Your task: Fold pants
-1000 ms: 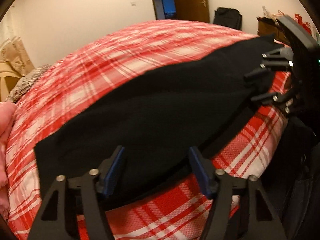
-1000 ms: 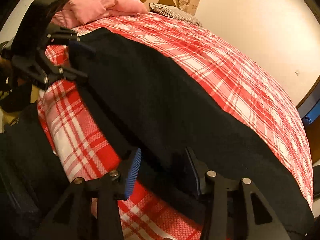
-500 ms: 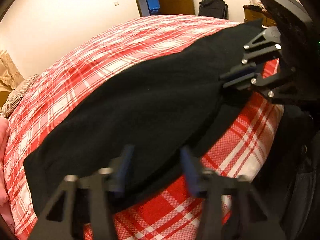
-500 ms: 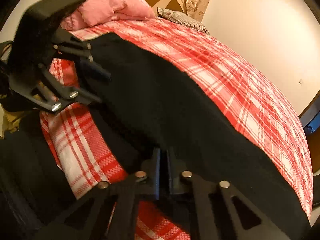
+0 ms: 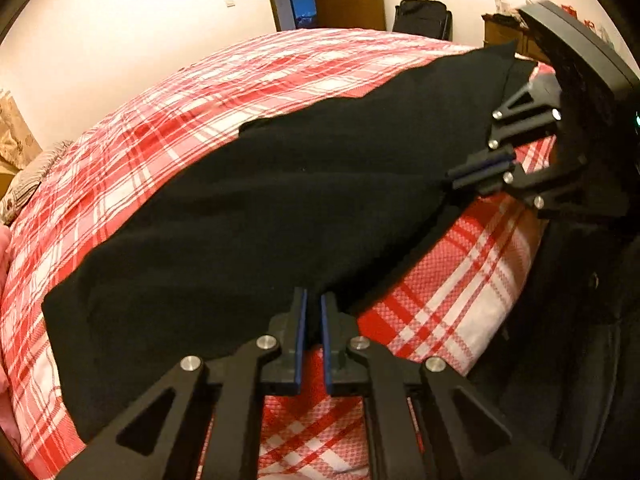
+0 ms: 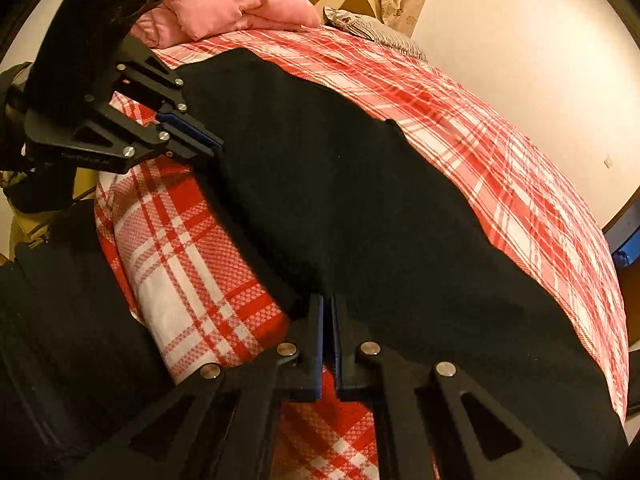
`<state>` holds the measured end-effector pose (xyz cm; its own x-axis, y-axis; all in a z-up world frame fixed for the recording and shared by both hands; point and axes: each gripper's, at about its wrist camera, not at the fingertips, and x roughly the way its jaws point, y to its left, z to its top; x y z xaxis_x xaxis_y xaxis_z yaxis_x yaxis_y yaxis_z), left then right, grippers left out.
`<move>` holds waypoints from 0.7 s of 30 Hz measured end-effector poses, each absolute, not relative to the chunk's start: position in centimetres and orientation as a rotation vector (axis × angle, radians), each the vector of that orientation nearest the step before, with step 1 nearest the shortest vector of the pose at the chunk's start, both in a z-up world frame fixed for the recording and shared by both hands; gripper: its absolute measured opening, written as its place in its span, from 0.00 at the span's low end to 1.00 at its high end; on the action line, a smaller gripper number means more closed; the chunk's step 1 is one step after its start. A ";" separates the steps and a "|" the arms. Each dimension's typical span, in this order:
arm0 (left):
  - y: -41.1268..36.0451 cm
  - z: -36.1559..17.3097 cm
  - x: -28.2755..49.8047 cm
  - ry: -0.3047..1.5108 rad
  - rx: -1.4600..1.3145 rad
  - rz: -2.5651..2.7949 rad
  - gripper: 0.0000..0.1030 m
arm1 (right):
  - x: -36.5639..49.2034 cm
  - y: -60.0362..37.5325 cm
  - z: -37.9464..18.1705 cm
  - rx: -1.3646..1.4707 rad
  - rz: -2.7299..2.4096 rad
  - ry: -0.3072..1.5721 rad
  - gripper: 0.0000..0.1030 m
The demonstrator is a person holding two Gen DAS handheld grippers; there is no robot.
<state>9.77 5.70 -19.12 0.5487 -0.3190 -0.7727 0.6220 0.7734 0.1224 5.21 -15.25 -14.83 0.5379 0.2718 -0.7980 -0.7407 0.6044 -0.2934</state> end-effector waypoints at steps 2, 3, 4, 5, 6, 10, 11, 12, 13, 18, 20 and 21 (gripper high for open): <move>5.8 -18.7 9.7 0.806 0.400 -0.578 0.07 | 4.8 -15.3 -13.9 -0.675 0.662 0.758 0.03; 5.8 -18.5 9.5 0.801 0.399 -0.580 0.07 | 4.7 -15.3 -13.6 -0.678 0.661 0.747 0.03; 5.9 -18.3 9.5 0.797 0.394 -0.581 0.07 | 4.6 -15.3 -13.4 -0.676 0.661 0.742 0.03; 6.0 -18.2 9.4 0.797 0.386 -0.583 0.07 | 4.8 -15.3 -13.6 -0.673 0.663 0.751 0.03; 6.0 -18.2 9.3 0.800 0.382 -0.587 0.07 | 5.0 -15.3 -13.9 -0.674 0.664 0.764 0.03; 5.8 -19.3 9.7 0.835 0.402 -0.595 0.08 | 5.6 -15.5 -15.6 -0.659 0.669 0.804 0.04; 5.7 -19.3 9.6 0.835 0.403 -0.591 0.10 | 5.6 -15.6 -15.4 -0.650 0.668 0.807 0.04; 5.7 -19.1 9.5 0.836 0.398 -0.593 0.12 | 5.7 -15.7 -15.1 -0.648 0.667 0.814 0.07; 5.8 -18.8 9.5 0.834 0.388 -0.594 0.12 | 5.7 -15.9 -14.9 -0.647 0.667 0.821 0.15; 5.6 -16.7 9.1 0.777 0.381 -0.583 0.43 | 6.4 -19.4 -12.6 -0.579 0.629 0.848 0.45; 4.9 -15.7 9.0 0.737 0.386 -0.589 0.50 | 7.0 -22.2 -10.9 -0.538 0.572 0.833 0.45; 4.6 -15.4 9.0 0.728 0.387 -0.595 0.50 | 7.3 -23.3 -10.4 -0.519 0.549 0.830 0.45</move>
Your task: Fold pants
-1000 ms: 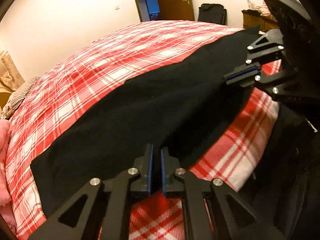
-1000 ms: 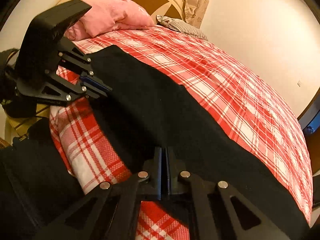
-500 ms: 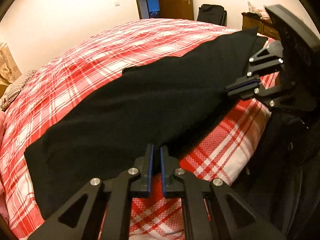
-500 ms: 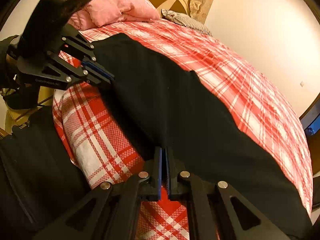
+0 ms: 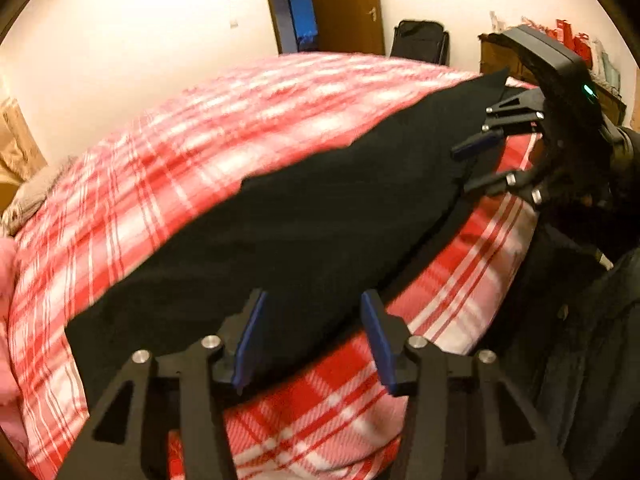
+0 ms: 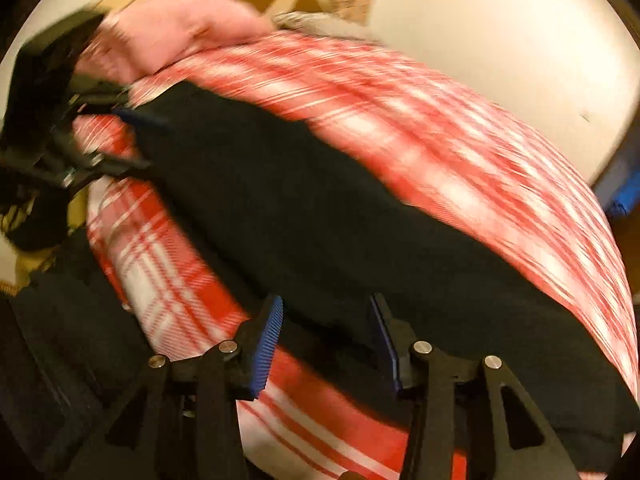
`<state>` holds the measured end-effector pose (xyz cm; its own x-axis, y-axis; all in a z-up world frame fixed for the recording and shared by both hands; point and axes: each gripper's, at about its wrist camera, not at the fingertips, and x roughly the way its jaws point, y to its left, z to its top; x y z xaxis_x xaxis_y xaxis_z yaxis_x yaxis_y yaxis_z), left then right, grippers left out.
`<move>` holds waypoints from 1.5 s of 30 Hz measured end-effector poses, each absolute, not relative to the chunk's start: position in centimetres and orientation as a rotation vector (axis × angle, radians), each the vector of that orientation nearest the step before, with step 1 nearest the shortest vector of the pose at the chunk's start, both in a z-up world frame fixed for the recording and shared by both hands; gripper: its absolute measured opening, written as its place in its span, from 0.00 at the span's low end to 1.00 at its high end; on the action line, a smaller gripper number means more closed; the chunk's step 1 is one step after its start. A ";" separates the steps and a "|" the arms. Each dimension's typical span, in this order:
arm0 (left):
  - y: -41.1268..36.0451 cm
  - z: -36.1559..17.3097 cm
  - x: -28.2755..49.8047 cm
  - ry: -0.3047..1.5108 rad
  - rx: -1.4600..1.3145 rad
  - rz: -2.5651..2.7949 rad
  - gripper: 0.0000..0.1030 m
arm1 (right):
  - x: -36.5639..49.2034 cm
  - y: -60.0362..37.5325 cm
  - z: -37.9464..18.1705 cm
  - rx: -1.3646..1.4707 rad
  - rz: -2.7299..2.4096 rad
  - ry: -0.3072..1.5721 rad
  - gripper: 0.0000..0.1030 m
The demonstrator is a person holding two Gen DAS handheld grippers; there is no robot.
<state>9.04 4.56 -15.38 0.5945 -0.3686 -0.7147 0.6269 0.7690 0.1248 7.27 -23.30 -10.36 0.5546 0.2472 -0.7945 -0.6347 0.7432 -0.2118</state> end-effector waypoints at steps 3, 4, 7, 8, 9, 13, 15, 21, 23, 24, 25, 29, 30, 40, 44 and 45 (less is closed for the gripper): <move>2.7 -14.6 9.5 0.700 0.394 -0.630 0.50 | 8.0 -28.1 -8.0 -0.431 0.461 0.826 0.45; 2.0 -14.5 9.5 0.694 0.397 -0.648 0.50 | 8.0 -29.6 -7.4 -0.408 0.428 0.822 0.45; -0.9 -14.8 9.8 0.689 0.432 -0.709 0.50 | 8.9 -35.1 -5.4 -0.311 0.289 0.833 0.45; -2.4 -15.2 10.0 0.691 0.453 -0.738 0.50 | 9.1 -37.9 -4.7 -0.263 0.221 0.833 0.45; -3.4 -15.4 10.2 0.690 0.463 -0.758 0.50 | 9.1 -39.7 -4.2 -0.230 0.179 0.832 0.45; -7.3 -16.2 11.0 0.689 0.492 -0.846 0.50 | 8.9 -46.8 -2.5 -0.067 0.001 0.822 0.45; -8.6 -16.4 11.1 0.697 0.498 -0.878 0.50 | 8.9 -50.4 -2.1 0.029 -0.085 0.819 0.45; -12.7 -17.9 11.9 0.735 0.565 -0.907 0.40 | 8.3 -56.7 -2.7 0.220 -0.217 0.817 0.45; -13.5 -18.7 12.4 0.769 0.578 -0.903 0.32 | 8.5 -57.9 -3.0 0.275 -0.224 0.823 0.45; -13.7 -18.9 12.5 0.770 0.585 -0.898 0.32 | 8.7 -58.3 -3.1 0.295 -0.227 0.825 0.45; -13.8 -18.7 12.4 0.766 0.585 -0.901 0.32 | 8.7 -59.0 -3.2 0.309 -0.229 0.826 0.45; -14.2 -18.4 12.4 0.777 0.595 -0.908 0.17 | 10.2 -60.8 -3.4 0.356 -0.213 0.827 0.45; -14.3 -18.4 12.4 0.777 0.606 -0.901 0.13 | 10.6 -61.1 -3.4 0.372 -0.207 0.828 0.45; -14.6 -18.2 12.9 0.790 0.604 -0.890 0.05 | 13.7 -63.7 -3.2 0.548 -0.215 0.796 0.05; -14.0 -17.3 14.0 0.788 0.553 -0.880 0.04 | 16.2 -63.7 -2.3 0.508 -0.200 0.804 0.04; -13.7 -16.9 14.3 0.784 0.534 -0.879 0.04 | 16.8 -63.5 -1.7 0.493 -0.185 0.797 0.04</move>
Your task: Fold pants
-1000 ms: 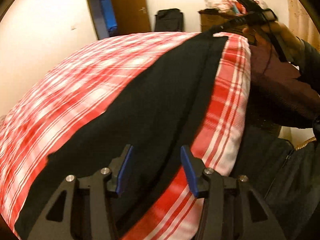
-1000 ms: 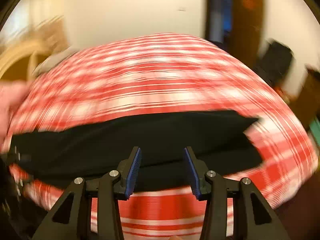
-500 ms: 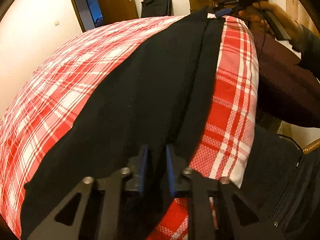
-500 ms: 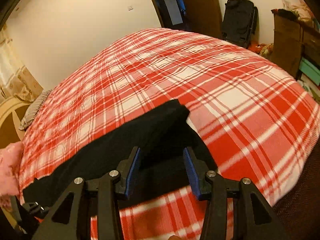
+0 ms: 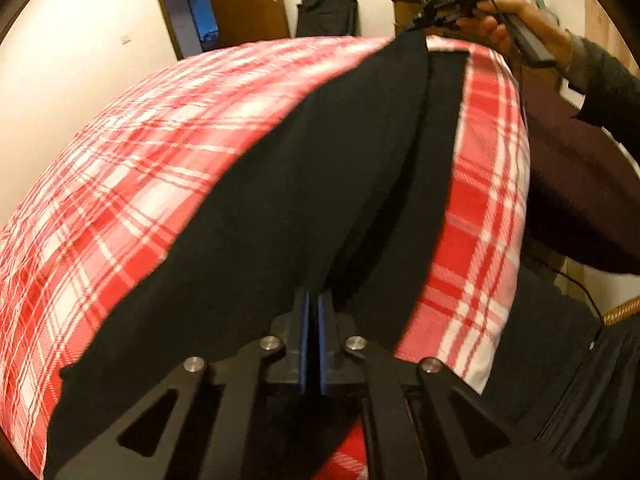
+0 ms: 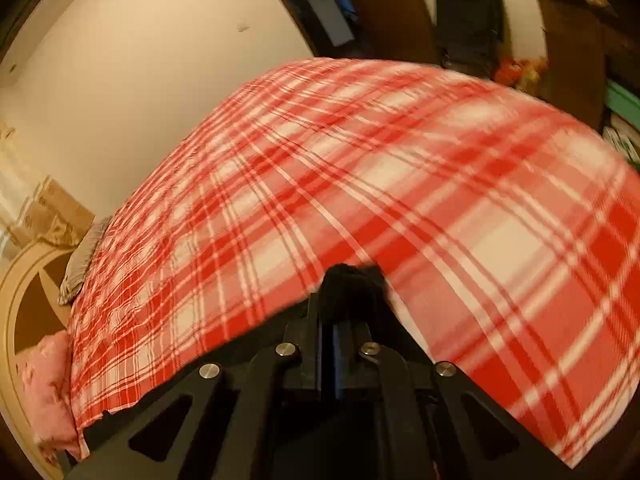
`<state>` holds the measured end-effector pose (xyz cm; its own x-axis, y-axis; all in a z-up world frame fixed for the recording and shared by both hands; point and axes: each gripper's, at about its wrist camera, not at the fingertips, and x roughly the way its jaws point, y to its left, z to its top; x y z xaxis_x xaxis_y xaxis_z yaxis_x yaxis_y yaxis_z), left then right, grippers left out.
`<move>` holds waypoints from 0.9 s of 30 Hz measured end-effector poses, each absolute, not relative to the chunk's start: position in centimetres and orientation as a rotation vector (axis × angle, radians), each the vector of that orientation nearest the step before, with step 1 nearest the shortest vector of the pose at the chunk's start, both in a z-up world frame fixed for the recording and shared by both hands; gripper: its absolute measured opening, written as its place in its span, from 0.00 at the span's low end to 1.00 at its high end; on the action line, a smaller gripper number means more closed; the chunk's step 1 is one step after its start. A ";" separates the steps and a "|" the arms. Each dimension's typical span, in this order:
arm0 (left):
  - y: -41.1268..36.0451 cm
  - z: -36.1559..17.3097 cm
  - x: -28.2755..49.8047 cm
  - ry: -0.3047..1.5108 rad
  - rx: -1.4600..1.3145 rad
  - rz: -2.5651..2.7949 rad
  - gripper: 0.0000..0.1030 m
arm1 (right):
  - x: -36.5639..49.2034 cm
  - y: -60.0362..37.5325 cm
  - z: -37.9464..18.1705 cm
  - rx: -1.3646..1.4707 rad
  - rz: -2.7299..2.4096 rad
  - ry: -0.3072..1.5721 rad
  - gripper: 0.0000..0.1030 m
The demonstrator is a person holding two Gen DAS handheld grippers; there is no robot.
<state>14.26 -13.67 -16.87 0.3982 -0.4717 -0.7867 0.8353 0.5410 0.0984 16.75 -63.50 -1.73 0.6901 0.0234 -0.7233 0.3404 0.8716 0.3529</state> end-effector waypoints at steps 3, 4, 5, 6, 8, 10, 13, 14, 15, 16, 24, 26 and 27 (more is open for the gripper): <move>-12.3 -15.1 15.4 0.769 0.452 -0.877 0.04 | 17.8 -62.4 0.8 0.454 -0.118 0.743 0.04; -11.8 -14.5 15.6 0.762 0.430 -0.881 0.04 | 17.7 -62.1 1.4 0.446 -0.100 0.729 0.04; -11.5 -14.1 15.7 0.757 0.417 -0.881 0.04 | 17.5 -61.7 2.2 0.431 -0.075 0.710 0.04; -11.1 -13.7 15.6 0.748 0.407 -0.881 0.04 | 17.3 -61.4 2.6 0.418 -0.059 0.698 0.04; -10.5 -13.1 15.3 0.732 0.387 -0.902 0.04 | 16.2 -61.2 3.0 0.400 -0.026 0.678 0.04; -10.2 -13.3 14.7 0.740 0.372 -0.936 0.04 | 15.1 -61.5 2.6 0.409 -0.020 0.684 0.04; -10.7 -14.8 13.3 0.762 0.401 -0.986 0.04 | 12.9 -63.1 0.2 0.438 -0.036 0.725 0.04; -11.0 -15.5 12.6 0.767 0.423 -0.998 0.04 | 12.3 -63.7 -0.6 0.450 -0.042 0.739 0.04; -11.2 -16.0 12.3 0.772 0.438 -1.000 0.04 | 11.5 -64.5 -1.6 0.470 -0.052 0.750 0.04; -11.4 -16.3 11.9 0.778 0.447 -1.003 0.04 | 11.0 -65.0 -2.2 0.486 -0.055 0.756 0.04; -11.1 -15.2 12.3 0.775 0.420 -1.006 0.03 | 8.8 -66.0 -3.3 0.548 -0.022 0.723 0.04; -10.8 -14.8 12.2 0.765 0.415 -1.011 0.03 | 8.6 -65.8 -2.9 0.538 -0.017 0.708 0.04; -10.8 -14.8 12.2 0.765 0.416 -1.011 0.03 | 8.6 -65.8 -3.0 0.540 -0.017 0.708 0.04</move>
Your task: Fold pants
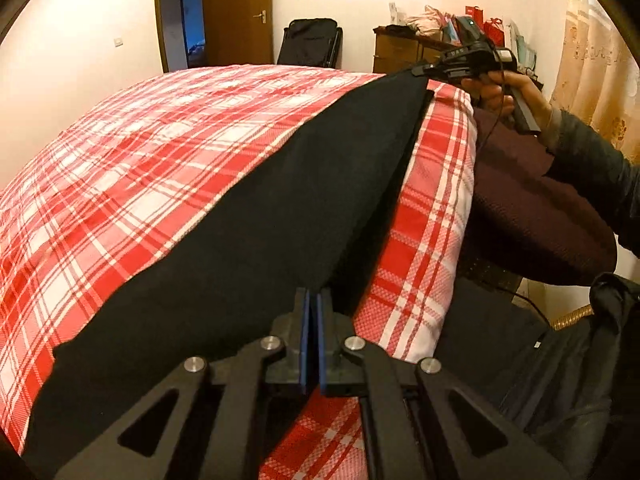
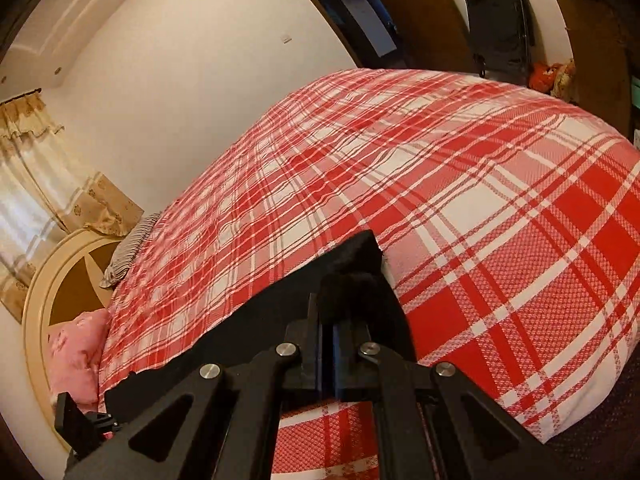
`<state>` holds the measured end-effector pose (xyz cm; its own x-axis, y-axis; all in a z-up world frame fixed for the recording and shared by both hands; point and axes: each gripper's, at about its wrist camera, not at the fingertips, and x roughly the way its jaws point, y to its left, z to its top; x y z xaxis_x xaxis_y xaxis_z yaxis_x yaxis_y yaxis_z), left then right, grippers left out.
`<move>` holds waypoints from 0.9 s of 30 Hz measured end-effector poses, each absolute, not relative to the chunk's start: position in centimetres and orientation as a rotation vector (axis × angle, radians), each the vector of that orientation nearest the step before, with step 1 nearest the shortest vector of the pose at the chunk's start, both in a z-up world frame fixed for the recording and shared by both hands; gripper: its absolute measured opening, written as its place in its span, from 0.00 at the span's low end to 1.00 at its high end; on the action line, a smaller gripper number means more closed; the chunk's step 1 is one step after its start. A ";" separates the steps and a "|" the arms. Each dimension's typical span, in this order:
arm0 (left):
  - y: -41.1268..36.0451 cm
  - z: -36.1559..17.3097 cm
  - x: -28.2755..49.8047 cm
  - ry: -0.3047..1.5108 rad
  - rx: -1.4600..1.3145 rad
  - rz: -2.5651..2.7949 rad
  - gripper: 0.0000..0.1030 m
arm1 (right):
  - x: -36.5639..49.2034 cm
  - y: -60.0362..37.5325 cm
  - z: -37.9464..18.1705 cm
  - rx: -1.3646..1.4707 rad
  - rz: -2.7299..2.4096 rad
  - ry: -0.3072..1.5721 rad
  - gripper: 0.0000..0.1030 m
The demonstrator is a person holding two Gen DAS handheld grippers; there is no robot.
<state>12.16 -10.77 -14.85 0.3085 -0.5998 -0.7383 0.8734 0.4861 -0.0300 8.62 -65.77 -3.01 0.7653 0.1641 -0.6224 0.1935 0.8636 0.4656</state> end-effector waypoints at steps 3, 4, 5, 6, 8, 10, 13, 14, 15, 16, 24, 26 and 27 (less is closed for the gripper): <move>-11.0 -15.9 12.1 0.788 0.422 -1.011 0.03 | 8.6 -66.1 -4.3 0.542 -0.047 0.738 0.04; -11.0 -16.4 12.1 0.802 0.420 -1.014 0.03 | 8.4 -66.4 -4.8 0.551 -0.052 0.744 0.04; -11.1 -16.8 12.1 0.814 0.418 -1.016 0.03 | 8.2 -66.7 -5.3 0.571 -0.054 0.748 0.04; -11.2 -17.4 12.0 0.826 0.422 -1.017 0.03 | 8.0 -67.0 -5.7 0.587 -0.056 0.747 0.04; -11.2 -17.8 11.8 0.833 0.435 -1.015 0.03 | 7.7 -67.0 -5.8 0.587 -0.049 0.738 0.04; -11.1 -18.3 11.8 0.844 0.443 -1.009 0.03 | 7.8 -66.8 -5.6 0.566 -0.057 0.744 0.05; -10.7 -18.4 12.2 0.858 0.427 -1.002 0.03 | 7.9 -67.3 -5.2 0.596 -0.078 0.743 0.16; -10.6 -18.4 12.3 0.860 0.419 -1.002 0.03 | 7.8 -67.5 -5.0 0.600 -0.097 0.729 0.20; -10.6 -18.4 12.3 0.860 0.418 -1.000 0.03 | 7.4 -68.1 -4.7 0.610 -0.134 0.708 0.33; -10.5 -18.5 12.2 0.861 0.417 -1.003 0.03 | 7.0 -68.5 -4.5 0.626 -0.157 0.692 0.43; -9.6 -17.9 12.0 0.840 0.384 -0.980 0.06 | 4.6 -66.4 -1.1 0.557 -0.212 0.601 0.44; -8.4 -16.6 11.5 0.805 0.373 -0.950 0.08 | 4.6 -63.8 0.4 0.488 -0.176 0.578 0.44; -7.7 -16.2 11.4 0.799 0.365 -0.941 0.10 | 4.8 -62.5 1.0 0.458 -0.152 0.570 0.44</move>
<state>11.45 -7.73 -16.16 0.3377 -0.5754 -0.7449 0.8287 0.5570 -0.0547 4.82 -62.50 0.96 0.8337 -0.0139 -0.5520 0.2631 0.8889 0.3750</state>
